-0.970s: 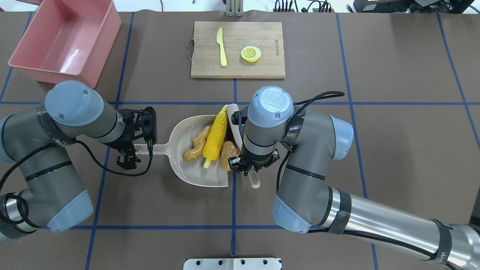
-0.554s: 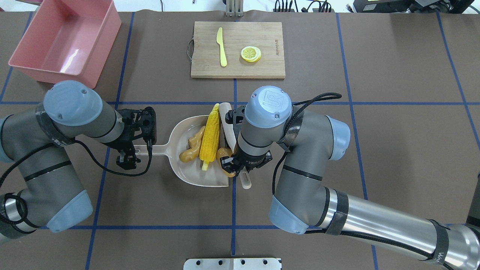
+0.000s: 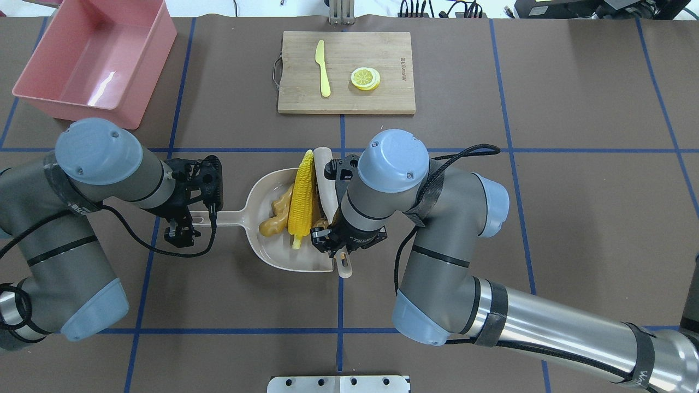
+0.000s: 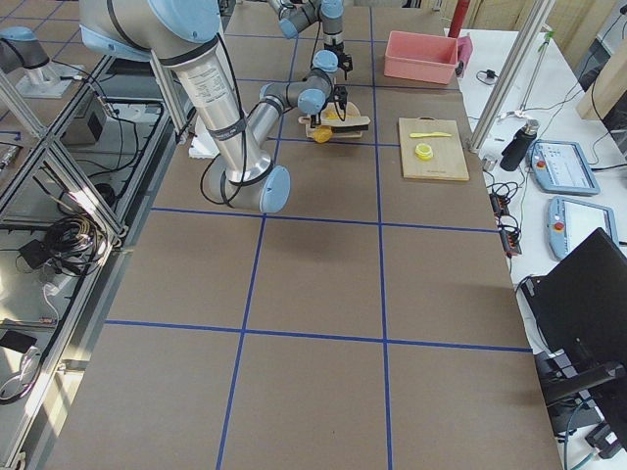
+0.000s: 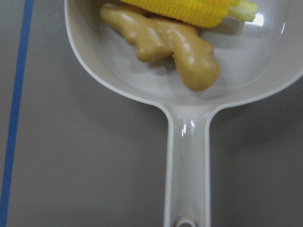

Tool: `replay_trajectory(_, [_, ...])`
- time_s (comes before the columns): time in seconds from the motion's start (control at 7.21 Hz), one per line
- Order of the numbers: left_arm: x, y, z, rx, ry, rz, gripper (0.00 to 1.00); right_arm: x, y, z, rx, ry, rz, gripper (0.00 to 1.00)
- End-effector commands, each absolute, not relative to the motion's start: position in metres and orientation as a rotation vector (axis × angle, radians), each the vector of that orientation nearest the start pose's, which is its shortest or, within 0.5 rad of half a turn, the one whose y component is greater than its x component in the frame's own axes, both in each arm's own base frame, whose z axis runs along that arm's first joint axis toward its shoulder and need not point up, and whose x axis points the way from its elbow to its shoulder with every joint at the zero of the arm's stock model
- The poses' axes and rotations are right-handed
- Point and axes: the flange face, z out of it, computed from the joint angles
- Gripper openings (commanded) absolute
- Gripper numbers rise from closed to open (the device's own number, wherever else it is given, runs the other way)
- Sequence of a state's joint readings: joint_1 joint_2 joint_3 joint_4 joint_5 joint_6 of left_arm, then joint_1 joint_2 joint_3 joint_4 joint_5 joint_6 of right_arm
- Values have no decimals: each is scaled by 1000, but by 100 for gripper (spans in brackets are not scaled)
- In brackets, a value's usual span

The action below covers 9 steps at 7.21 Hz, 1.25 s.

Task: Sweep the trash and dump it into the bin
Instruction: 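Pull the brush back toward the robot with the right gripper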

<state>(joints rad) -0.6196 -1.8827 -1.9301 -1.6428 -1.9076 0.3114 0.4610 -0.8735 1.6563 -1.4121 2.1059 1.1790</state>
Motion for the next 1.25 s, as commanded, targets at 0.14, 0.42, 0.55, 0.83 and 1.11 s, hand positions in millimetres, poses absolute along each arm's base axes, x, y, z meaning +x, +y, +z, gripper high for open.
replay_trajectory(0.14, [408,-416,325,647,579,1311,98,-498,-375,185,-158,-1043,-161,0])
replay_trajectory(0.42, [407,-416,324,647,579,1308,98,-474,-363,206,-171,-1007,-155,0])
replay_trajectory(0.55, [406,-416,327,644,578,1308,98,-474,-352,209,-189,-990,-164,0])
replay_trajectory(0.83, [404,-414,328,641,578,1307,98,-495,-316,217,-244,-937,-207,0])
replay_trajectory(1.11, [401,-412,333,633,577,1307,98,-525,-272,223,-301,-891,-264,0])
